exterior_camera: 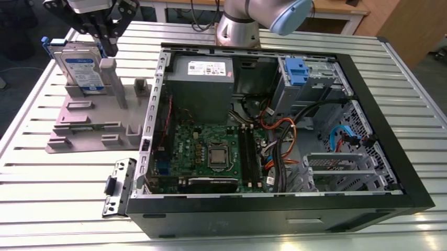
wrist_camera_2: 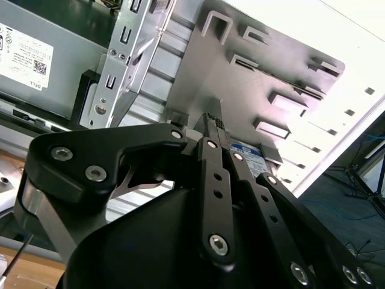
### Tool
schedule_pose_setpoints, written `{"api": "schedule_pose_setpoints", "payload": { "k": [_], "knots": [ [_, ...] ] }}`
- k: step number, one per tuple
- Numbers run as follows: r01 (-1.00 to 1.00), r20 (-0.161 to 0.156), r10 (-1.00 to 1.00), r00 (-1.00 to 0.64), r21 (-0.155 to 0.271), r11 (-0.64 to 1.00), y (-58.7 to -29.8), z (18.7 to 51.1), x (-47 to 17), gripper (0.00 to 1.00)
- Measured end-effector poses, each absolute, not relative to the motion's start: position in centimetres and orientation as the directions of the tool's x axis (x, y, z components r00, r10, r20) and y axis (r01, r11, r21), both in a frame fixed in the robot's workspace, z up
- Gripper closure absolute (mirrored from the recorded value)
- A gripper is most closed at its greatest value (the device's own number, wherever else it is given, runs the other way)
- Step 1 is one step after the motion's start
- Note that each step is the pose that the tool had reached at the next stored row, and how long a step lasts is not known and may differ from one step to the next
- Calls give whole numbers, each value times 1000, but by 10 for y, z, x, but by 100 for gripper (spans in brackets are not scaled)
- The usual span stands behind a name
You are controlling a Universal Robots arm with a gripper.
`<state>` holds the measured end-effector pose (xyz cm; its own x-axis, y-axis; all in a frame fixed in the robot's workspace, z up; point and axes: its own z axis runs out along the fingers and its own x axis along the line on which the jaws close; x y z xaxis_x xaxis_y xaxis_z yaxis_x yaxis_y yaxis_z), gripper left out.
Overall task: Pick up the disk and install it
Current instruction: 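Reach for the disk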
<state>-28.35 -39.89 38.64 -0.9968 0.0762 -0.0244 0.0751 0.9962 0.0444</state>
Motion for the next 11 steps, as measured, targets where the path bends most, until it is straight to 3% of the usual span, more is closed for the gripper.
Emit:
{"api": "schedule_pose_setpoints", "payload": {
  "k": [11],
  "knots": [
    [75, -24, 76, -997, 44, 996, -399, 386, -286, 90]
  ]
}}
